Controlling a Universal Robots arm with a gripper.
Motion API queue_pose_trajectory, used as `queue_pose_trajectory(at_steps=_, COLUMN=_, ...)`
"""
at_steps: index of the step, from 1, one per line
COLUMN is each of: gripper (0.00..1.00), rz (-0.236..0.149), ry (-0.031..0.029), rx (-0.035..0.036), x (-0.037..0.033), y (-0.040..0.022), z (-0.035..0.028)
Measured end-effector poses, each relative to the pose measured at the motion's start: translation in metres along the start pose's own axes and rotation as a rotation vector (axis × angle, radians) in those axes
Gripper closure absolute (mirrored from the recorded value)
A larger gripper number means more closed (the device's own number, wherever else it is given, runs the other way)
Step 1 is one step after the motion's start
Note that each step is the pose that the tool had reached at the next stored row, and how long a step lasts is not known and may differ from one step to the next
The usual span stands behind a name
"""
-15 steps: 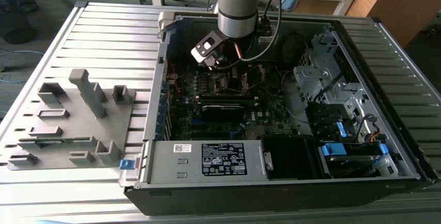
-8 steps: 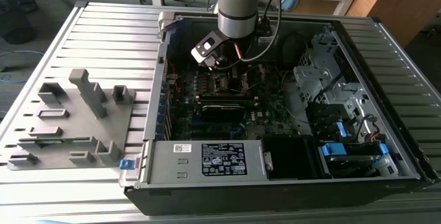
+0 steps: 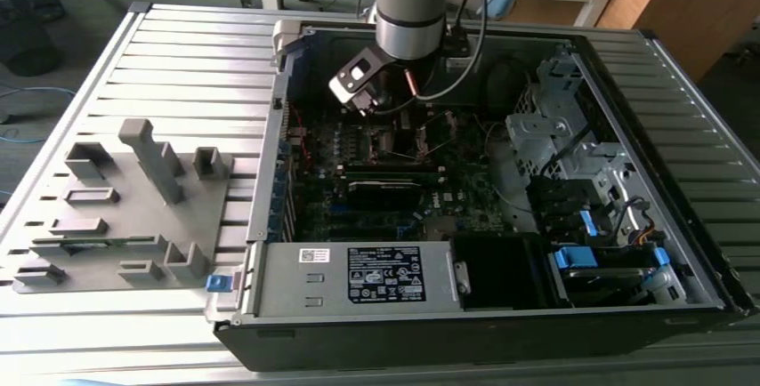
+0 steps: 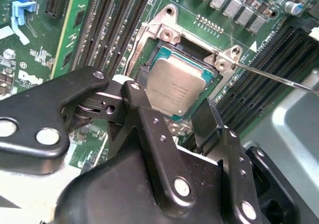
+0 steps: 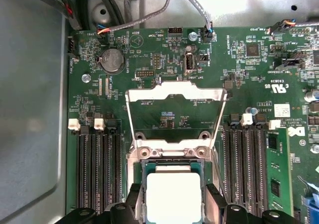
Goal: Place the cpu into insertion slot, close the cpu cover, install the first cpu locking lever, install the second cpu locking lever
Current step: 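Place the cpu into insertion slot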
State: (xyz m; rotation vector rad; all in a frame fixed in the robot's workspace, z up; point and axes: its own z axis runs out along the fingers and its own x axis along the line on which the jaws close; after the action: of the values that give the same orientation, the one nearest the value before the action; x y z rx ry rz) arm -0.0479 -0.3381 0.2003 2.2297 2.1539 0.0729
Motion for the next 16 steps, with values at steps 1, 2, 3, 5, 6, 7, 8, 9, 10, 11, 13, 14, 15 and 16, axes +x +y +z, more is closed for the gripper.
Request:
queue_pose_trajectory(at_steps=1, gripper=0.38, rz=0.0, ry=0.0, rx=0.0, x=0.0, y=0.0001, z=-0.0012)
queue_pose_trajectory(at_steps=2, gripper=0.38, rz=0.0, ry=0.0, rx=0.0, x=0.0, y=0.0002, z=-0.0024)
queue_pose_trajectory(at_steps=3, gripper=0.38, rz=0.0, ry=0.0, rx=0.0, x=0.0, y=0.0002, z=-0.0038)
queue_pose_trajectory(at_steps=5, gripper=0.38, rz=0.0, ry=0.0001, rx=-0.0001, x=0.0001, y=0.0004, z=-0.0063)
queue_pose_trajectory(at_steps=6, gripper=0.38, rz=0.0, ry=0.0, rx=0.0, x=0.0001, y=0.0005, z=-0.0074)
queue_pose_trajectory(at_steps=7, gripper=0.38, rz=0.0, ry=-0.0001, rx=0.0, x=0.0001, y=0.0005, z=-0.0083)
queue_pose_trajectory(at_steps=8, gripper=0.38, rz=0.0, ry=0.0, rx=-0.0001, x=0.0001, y=0.0006, z=-0.0087)
queue_pose_trajectory(at_steps=9, gripper=0.38, rz=0.0, ry=0.0002, rx=-0.0002, x=0.0001, y=0.0006, z=-0.0087)
queue_pose_trajectory(at_steps=10, gripper=0.38, rz=0.0, ry=0.0003, rx=-0.0002, x=0.0001, y=0.0006, z=-0.0087)
queue_pose_trajectory(at_steps=11, gripper=0.38, rz=0.0, ry=0.0001, rx=-0.0001, x=0.0001, y=0.0007, z=-0.0108)
queue_pose_trajectory(at_steps=13, gripper=0.38, rz=0.0, ry=0.0, rx=-0.0001, x=0.0001, y=0.0008, z=-0.0129)
queue_pose_trajectory(at_steps=14, gripper=0.38, rz=0.0, ry=0.0001, rx=-0.0001, x=0.0001, y=0.0008, z=-0.0129)
queue_pose_trajectory(at_steps=15, gripper=0.38, rz=0.0, ry=0.0001, rx=-0.0001, x=0.0001, y=0.0008, z=-0.013)
queue_pose_trajectory(at_steps=16, gripper=0.38, rz=0.0, ry=0.0, rx=0.0, x=0.0001, y=0.0008, z=-0.013)
